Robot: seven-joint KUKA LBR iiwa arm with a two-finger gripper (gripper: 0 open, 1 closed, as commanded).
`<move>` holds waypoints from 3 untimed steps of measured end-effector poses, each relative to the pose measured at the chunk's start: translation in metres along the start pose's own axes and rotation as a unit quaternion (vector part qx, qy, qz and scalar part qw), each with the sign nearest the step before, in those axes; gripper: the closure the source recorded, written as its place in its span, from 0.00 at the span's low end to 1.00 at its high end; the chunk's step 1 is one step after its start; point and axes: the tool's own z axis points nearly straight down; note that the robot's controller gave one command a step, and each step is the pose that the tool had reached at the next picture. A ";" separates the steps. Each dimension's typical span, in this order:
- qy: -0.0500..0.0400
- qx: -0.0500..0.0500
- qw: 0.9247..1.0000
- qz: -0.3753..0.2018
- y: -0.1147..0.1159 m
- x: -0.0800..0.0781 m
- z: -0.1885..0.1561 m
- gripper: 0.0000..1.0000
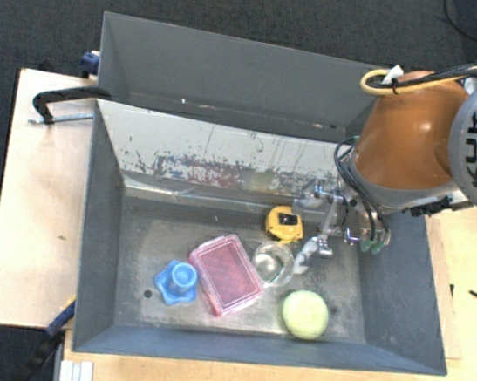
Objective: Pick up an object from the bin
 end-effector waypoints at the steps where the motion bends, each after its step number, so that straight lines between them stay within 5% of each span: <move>1: 0.000 0.000 1.000 0.000 0.000 0.000 0.000 0.00; 2: -0.004 0.001 0.998 -0.065 0.005 -0.004 0.021 0.00; 3: 0.000 -0.001 0.986 -0.169 0.020 -0.016 0.049 0.00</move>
Offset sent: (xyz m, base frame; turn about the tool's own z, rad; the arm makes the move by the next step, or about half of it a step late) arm 0.0067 0.0199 -0.0895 -0.4494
